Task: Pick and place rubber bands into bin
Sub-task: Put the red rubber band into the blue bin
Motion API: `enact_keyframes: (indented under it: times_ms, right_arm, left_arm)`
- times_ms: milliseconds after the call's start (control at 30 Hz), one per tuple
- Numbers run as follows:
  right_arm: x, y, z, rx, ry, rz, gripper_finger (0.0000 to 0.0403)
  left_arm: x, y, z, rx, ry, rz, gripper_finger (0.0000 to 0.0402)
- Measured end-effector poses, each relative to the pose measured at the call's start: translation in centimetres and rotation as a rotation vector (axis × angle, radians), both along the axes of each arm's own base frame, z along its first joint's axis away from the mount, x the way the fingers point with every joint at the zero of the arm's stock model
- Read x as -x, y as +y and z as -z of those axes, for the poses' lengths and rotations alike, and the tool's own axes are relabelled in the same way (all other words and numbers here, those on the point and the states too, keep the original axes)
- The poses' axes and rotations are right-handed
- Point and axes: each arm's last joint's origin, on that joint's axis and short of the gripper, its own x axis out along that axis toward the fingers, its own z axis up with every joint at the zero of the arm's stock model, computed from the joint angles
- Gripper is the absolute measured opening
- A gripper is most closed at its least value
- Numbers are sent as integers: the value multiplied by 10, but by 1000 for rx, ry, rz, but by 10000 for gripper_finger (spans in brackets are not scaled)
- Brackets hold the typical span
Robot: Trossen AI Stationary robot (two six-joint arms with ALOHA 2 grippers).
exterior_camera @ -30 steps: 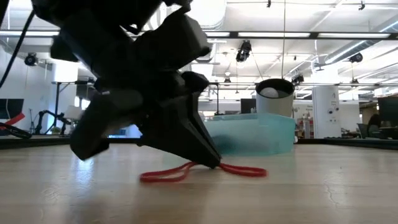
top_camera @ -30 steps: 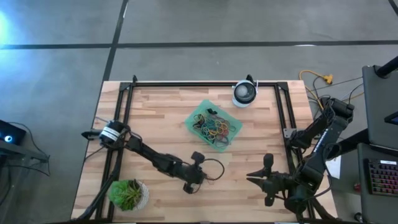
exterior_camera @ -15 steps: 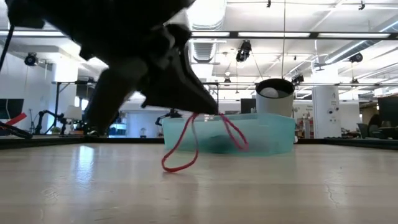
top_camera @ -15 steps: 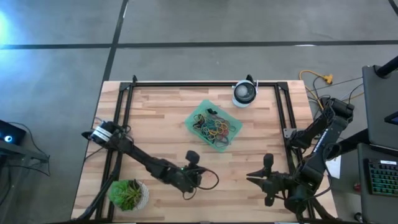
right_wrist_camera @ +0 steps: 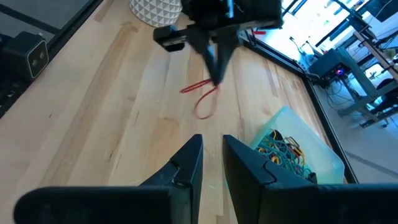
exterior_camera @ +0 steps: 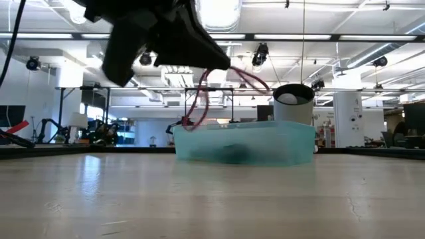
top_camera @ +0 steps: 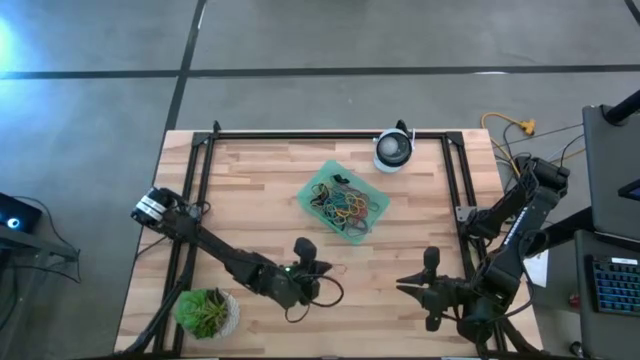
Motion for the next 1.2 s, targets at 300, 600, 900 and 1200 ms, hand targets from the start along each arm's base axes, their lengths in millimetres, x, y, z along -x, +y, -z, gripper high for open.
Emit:
enact_keyframes:
  times_ms: [300,600,900,1200]
  right_arm:
    - [0,0,0,0,0,0,57]
    - [0,0,0,1,0,0,57]
    - [0,0,0,2,1,0,57]
    - [0,0,0,2,1,0,57]
  left_arm:
    - [-11,56,-33,-89,-43,-141,0]
    - [-27,146,-46,25,-42,-160,0]
    - [-30,207,-41,212,-63,-172,0]
    - [-33,218,-28,294,-43,-170,0]
